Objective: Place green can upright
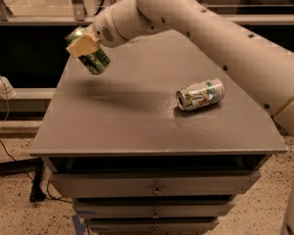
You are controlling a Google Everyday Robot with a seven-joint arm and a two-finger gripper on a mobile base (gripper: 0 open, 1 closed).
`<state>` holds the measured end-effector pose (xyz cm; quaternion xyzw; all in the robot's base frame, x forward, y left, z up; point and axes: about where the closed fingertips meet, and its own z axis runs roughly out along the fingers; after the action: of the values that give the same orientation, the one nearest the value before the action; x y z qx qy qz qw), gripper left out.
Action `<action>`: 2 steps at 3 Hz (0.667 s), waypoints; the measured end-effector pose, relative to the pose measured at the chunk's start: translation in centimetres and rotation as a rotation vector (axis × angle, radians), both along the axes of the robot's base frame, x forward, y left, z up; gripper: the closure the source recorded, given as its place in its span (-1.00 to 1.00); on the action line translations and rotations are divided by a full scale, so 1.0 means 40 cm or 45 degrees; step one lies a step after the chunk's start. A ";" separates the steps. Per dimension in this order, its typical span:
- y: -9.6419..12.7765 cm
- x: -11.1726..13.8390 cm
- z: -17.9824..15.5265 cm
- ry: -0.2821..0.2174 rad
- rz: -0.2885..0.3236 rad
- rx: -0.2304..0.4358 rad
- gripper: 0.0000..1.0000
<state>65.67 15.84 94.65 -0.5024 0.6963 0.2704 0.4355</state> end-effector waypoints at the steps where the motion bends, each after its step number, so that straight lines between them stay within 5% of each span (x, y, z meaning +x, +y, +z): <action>1: -0.019 -0.022 0.044 0.022 0.004 0.302 1.00; 2: -0.016 -0.042 0.066 0.034 0.016 0.473 1.00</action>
Offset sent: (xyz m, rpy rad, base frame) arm -0.0245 -0.0129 0.0382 0.5375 0.0358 0.0166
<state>63.98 15.22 97.29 -0.4140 0.6368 0.4037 0.5100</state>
